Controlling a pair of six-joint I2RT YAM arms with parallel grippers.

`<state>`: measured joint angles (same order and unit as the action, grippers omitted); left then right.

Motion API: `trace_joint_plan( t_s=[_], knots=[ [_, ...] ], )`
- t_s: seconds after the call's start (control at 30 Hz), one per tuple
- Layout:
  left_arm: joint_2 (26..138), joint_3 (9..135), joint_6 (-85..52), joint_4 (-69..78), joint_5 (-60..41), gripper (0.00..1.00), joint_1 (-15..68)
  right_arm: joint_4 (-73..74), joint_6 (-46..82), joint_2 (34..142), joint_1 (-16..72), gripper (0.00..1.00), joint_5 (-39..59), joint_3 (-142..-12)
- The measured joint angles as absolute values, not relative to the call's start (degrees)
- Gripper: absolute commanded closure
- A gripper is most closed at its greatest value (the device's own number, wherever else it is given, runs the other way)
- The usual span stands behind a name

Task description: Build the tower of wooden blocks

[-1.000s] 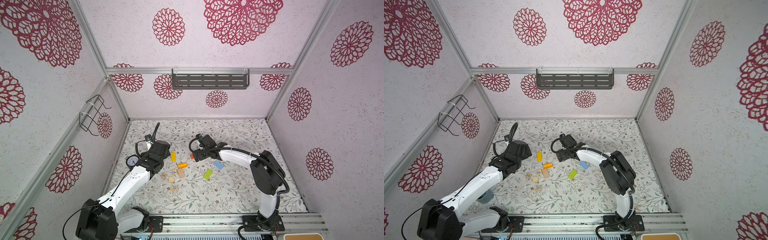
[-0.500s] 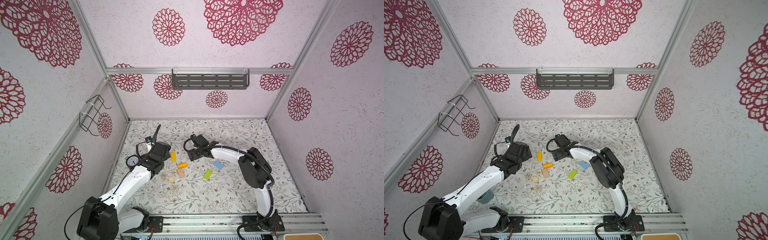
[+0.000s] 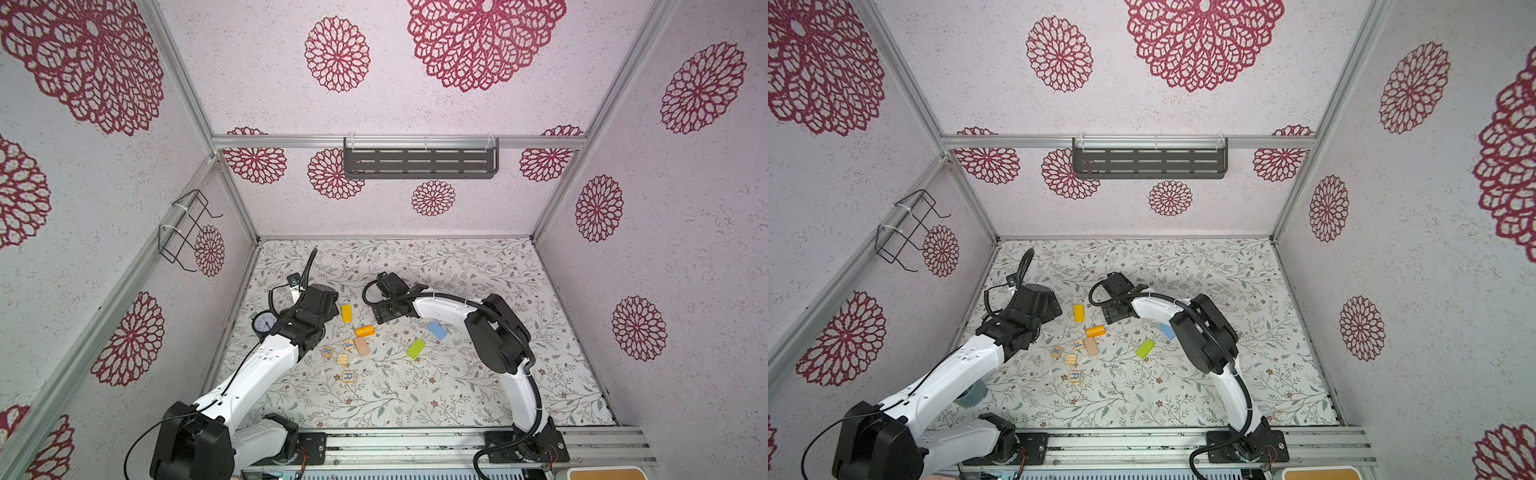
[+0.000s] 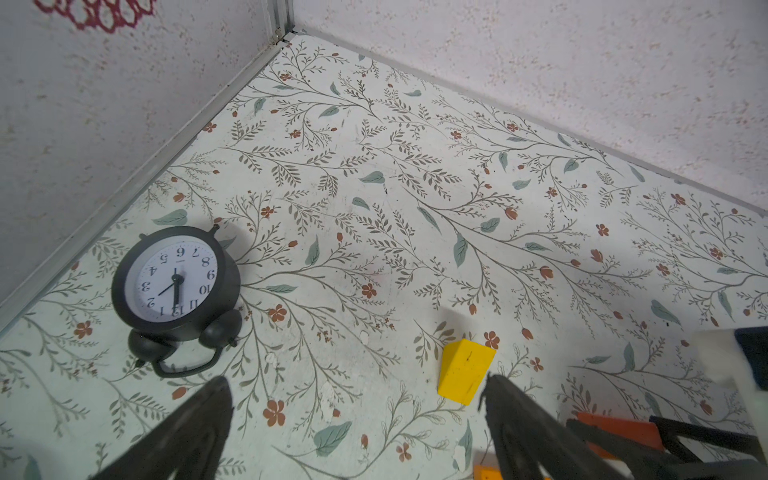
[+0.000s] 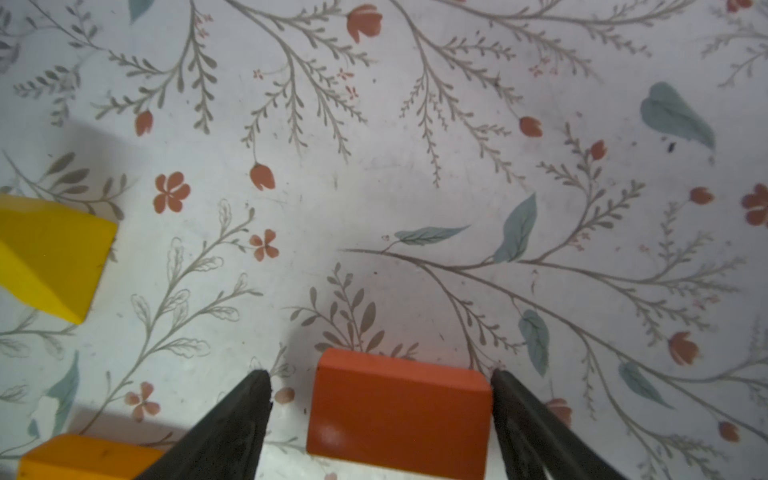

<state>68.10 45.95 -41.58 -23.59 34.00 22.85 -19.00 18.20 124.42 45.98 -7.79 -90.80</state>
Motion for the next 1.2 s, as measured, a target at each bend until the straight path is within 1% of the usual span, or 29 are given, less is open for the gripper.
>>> trace_joint_plan(
  t_s=[0.17, 0.57, 0.63, 1.0, 1.2],
  knots=[
    [68.10, 45.95, -41.56, -23.40, 34.00, 0.03, 22.81, -19.94, 18.74, 124.44, 45.98, 0.20, -8.40, -91.09],
    [67.59, 45.21, -41.52, -23.40, 34.02, 0.03, 22.81, -21.58, 21.58, 124.44, 46.09, 0.38, -10.44, -91.29],
    [67.22, 45.17, -41.52, -23.40, 34.02, 0.03, 22.81, -21.67, 22.17, 124.42, 46.13, 0.39, -10.96, -91.29],
    [66.72, 44.99, -41.52, -23.38, 33.74, 0.03, 22.72, -26.24, 28.36, 123.52, 46.35, 0.39, -16.91, -91.13],
    [66.72, 44.99, -41.52, -23.38, 33.19, 0.03, 22.72, -28.12, 32.14, 121.34, 45.91, 0.40, -18.44, -88.58]
  ],
)
